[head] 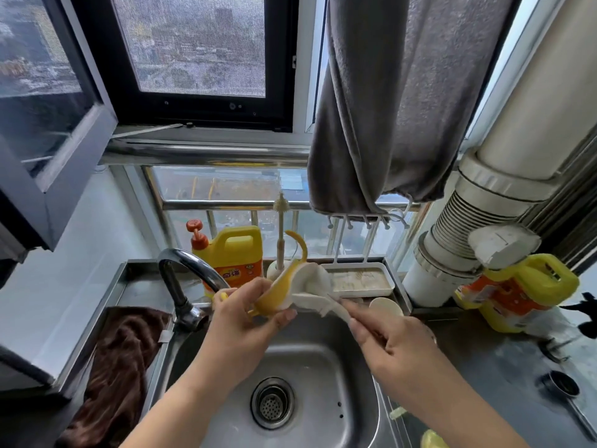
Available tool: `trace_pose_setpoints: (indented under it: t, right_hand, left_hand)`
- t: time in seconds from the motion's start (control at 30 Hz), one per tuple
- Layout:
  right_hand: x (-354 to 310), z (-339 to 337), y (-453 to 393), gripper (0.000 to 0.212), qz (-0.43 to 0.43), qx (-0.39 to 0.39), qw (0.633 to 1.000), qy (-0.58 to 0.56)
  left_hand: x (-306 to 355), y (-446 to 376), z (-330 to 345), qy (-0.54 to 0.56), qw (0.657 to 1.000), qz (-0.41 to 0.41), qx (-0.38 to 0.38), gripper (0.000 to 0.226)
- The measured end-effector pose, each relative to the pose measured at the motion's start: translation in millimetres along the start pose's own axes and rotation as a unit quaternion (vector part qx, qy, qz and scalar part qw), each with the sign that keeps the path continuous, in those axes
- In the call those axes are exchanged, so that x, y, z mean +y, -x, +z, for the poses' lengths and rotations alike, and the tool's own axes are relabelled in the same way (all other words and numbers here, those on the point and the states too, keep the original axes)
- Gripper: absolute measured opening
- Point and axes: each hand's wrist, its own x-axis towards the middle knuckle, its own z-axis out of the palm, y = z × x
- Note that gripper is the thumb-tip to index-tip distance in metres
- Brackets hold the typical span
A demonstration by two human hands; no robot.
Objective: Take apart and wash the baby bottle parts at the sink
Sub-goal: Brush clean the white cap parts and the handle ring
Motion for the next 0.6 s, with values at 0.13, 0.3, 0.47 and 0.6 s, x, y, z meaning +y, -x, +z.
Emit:
trace_pose_setpoints:
  t: [0.13, 0.3, 0.47, 0.6]
  right_hand:
    - [-3, -2, -10, 0.032, -0.008, 0.066, 0.998, -0.011]
    - [-16, 9, 3, 0.041, -0.040, -0.030, 0.998, 0.026]
    - [-2, -6, -13, 0.035, 0.000, 0.069, 0.998, -0.003]
    - [-14, 6, 1, 0.034, -0.033, -0.002, 0.999, -0.010]
  left_hand:
    - [5, -4, 4, -0.035, 0.999, 0.028, -0.008, 0.023]
    - [9, -5, 8, 0.083, 0.995, 0.016, -0.055, 0.022]
    - [14, -3, 7, 0.130, 0.990, 0.002, -0.061, 0.012]
    - [16, -1, 6, 0.241, 0.968, -0.030, -0.061, 0.014]
